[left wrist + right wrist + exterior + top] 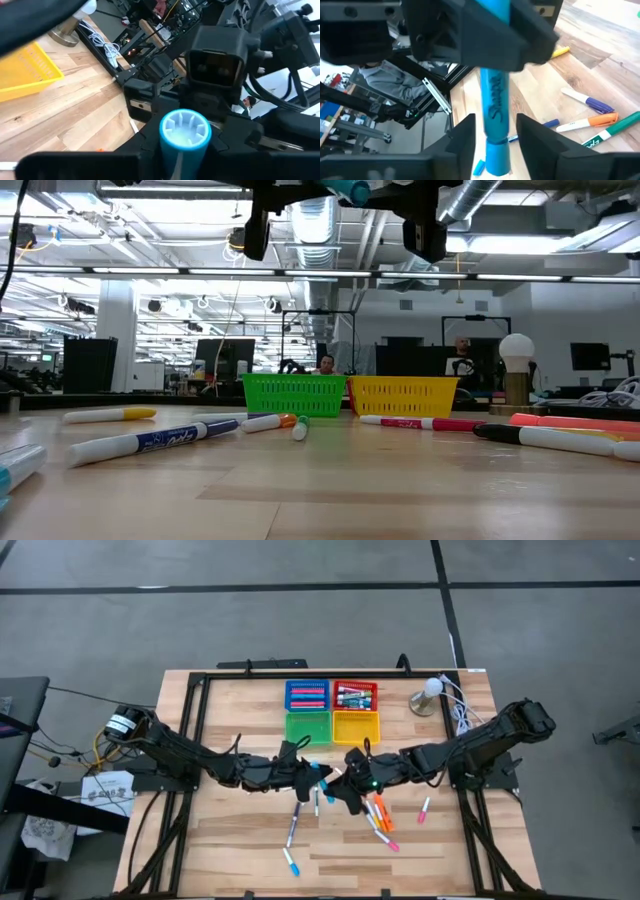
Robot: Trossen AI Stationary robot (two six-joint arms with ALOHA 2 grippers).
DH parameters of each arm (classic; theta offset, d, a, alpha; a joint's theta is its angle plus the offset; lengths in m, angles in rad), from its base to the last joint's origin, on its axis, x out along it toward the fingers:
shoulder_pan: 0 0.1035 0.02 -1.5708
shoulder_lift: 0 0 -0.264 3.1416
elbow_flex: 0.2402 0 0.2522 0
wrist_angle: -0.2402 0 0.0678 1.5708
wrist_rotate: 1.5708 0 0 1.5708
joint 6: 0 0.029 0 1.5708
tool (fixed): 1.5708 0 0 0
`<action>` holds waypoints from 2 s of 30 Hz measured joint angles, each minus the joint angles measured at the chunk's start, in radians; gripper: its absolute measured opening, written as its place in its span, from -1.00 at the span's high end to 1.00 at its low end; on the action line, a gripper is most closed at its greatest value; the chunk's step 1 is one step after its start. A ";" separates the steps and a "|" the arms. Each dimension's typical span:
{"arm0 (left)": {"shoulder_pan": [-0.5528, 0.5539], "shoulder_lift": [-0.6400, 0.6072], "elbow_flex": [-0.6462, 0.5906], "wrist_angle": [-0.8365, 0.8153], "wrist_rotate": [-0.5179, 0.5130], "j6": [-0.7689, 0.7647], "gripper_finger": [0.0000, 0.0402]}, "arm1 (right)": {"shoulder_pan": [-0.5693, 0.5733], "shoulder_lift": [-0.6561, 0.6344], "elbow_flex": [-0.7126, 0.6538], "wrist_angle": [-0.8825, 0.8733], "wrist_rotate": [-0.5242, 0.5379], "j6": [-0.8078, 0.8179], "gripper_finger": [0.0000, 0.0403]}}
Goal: Pick & Place Markers
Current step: Put the blue highlighter into the blue bin
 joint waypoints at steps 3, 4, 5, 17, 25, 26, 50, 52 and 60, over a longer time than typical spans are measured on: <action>0.000 0.000 0.000 0.000 -0.002 0.000 0.62 | 0.000 0.000 0.000 0.000 -0.002 -0.016 0.17; 0.000 0.000 0.000 0.000 -0.003 0.000 0.64 | 0.000 0.000 0.000 -0.002 -0.002 -0.018 0.12; 0.000 0.000 0.000 0.000 -0.003 -0.001 0.66 | 0.000 0.000 0.000 -0.008 -0.002 -0.019 0.08; 0.001 0.000 0.000 -0.001 -0.004 -0.003 0.61 | 0.025 0.000 0.000 -0.173 0.014 -0.056 -0.17; -0.006 0.000 0.000 -0.029 -0.006 0.006 0.72 | 0.126 0.003 0.000 -0.308 0.128 -0.126 -0.17; -0.008 0.000 0.000 -0.038 -0.006 0.006 0.70 | 0.145 0.003 0.000 -0.315 0.171 -0.126 -0.17; 0.195 -0.199 -0.002 -0.251 0.053 0.603 0.63 | 0.136 0.003 0.000 -0.358 0.694 -0.024 -0.17; 0.239 -0.252 -0.001 -0.277 0.051 0.713 0.67 | 0.102 0.003 0.000 -0.357 0.694 0.003 -0.17; 0.437 -0.381 -0.001 -0.369 0.064 0.997 0.87 | -0.004 0.003 0.000 -0.342 0.689 0.132 -0.17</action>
